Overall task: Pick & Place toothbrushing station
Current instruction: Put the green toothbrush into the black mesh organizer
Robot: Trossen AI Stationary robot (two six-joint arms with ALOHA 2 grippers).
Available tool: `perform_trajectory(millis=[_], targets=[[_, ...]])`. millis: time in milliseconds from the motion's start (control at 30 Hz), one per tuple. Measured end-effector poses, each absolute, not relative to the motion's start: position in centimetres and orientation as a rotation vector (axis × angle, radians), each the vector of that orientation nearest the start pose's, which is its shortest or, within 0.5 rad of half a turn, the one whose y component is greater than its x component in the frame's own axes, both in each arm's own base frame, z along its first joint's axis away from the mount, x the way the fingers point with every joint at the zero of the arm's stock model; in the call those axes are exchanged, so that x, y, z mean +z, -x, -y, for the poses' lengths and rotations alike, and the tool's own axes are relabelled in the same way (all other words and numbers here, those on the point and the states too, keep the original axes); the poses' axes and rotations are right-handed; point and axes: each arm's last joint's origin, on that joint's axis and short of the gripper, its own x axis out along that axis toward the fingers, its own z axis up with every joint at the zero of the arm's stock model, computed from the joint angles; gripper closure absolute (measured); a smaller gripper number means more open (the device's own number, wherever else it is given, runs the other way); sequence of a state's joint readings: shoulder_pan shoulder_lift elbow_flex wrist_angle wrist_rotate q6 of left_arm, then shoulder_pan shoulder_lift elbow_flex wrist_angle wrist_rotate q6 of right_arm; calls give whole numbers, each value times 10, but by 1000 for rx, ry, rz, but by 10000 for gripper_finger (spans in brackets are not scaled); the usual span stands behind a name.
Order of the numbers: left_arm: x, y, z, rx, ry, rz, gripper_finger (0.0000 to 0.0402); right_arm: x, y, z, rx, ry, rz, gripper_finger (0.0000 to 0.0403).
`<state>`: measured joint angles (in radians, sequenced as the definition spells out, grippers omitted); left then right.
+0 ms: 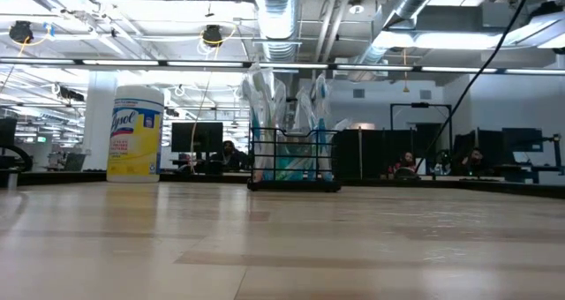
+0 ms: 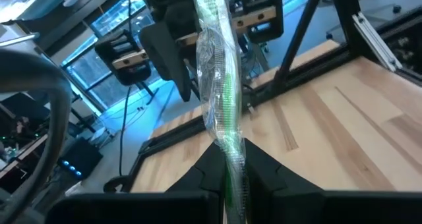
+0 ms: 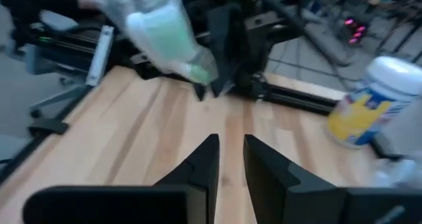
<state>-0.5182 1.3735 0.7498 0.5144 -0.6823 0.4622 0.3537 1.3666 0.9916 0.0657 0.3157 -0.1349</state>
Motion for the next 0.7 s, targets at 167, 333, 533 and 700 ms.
perform_trajectory(millis=[167, 333, 533, 700], targets=[[261, -262, 128, 145, -511, -110, 386, 300, -288, -103, 54, 286, -255, 362], [264, -261, 128, 144, -500, -92, 385, 276, -285, -97, 39, 276, -222, 385], [264, -261, 128, 142, -500, -93, 385, 266, -281, -84, 57, 256, 31, 396], [265, -262, 126, 151, -495, -88, 385, 263, -280, -83, 115, 282, 52, 397]])
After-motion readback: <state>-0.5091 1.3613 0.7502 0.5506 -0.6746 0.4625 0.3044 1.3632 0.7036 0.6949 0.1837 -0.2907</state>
